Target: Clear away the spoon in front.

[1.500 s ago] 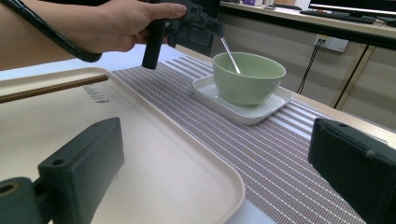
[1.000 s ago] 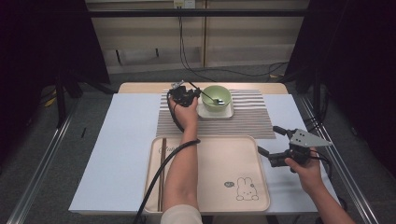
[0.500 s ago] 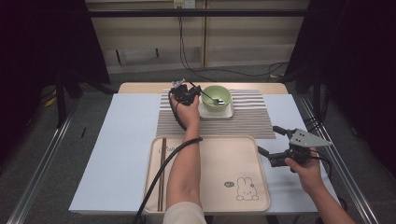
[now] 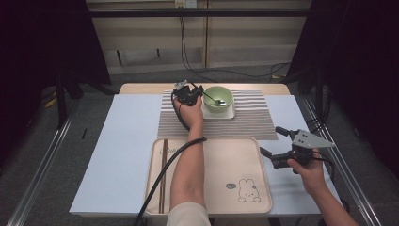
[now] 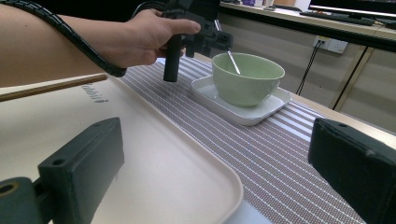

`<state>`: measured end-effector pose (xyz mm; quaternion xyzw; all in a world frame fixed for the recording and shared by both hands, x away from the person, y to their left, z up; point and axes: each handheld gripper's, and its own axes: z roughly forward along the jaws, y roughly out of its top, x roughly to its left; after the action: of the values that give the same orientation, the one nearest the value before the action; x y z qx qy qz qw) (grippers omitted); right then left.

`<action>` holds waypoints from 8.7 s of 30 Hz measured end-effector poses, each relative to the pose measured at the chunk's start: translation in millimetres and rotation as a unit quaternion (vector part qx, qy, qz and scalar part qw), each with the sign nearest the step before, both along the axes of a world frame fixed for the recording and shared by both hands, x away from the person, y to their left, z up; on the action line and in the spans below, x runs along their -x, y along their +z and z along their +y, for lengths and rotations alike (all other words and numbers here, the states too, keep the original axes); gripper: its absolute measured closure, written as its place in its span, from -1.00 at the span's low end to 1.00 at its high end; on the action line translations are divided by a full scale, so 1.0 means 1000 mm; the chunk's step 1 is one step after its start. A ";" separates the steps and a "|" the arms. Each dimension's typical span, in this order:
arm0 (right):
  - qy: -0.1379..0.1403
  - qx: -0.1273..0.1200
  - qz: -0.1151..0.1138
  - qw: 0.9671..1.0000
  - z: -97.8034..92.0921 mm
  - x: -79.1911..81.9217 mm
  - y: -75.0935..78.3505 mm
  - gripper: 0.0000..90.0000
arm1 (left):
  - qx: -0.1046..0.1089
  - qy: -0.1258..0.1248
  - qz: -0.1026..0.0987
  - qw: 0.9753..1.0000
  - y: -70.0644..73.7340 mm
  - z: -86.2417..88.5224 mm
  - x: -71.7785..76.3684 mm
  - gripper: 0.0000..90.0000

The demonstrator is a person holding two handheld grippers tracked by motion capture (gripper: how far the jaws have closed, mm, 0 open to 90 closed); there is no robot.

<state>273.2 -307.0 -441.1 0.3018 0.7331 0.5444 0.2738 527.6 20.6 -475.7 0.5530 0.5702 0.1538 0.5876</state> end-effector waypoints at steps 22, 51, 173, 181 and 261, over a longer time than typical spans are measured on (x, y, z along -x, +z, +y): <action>-0.002 0.001 -0.001 1.000 -0.001 0.001 0.001 -0.93 | 0.042 0.005 -0.011 0.999 0.003 -0.007 -0.002 0.88; -0.003 -0.003 -0.003 1.000 -0.001 0.002 0.002 -0.93 | 0.081 -0.028 -0.045 0.995 0.045 0.003 0.010 0.99; 0.004 0.009 -0.003 1.000 0.003 0.003 0.001 -0.93 | 0.048 -0.254 0.182 0.949 0.034 0.140 0.143 1.00; 0.004 0.008 -0.005 1.000 0.003 0.003 0.001 -0.93 | 0.036 -0.258 0.208 0.943 0.026 0.145 0.147 1.00; 0.006 0.009 -0.008 1.000 0.006 0.002 0.002 -0.93 | -0.103 -0.304 0.211 0.923 -0.003 0.136 0.168 0.61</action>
<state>271.2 -301.4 -439.4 0.2906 0.7380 0.5414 0.2788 359.6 156.9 -478.5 0.7768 0.4665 -0.0944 0.4125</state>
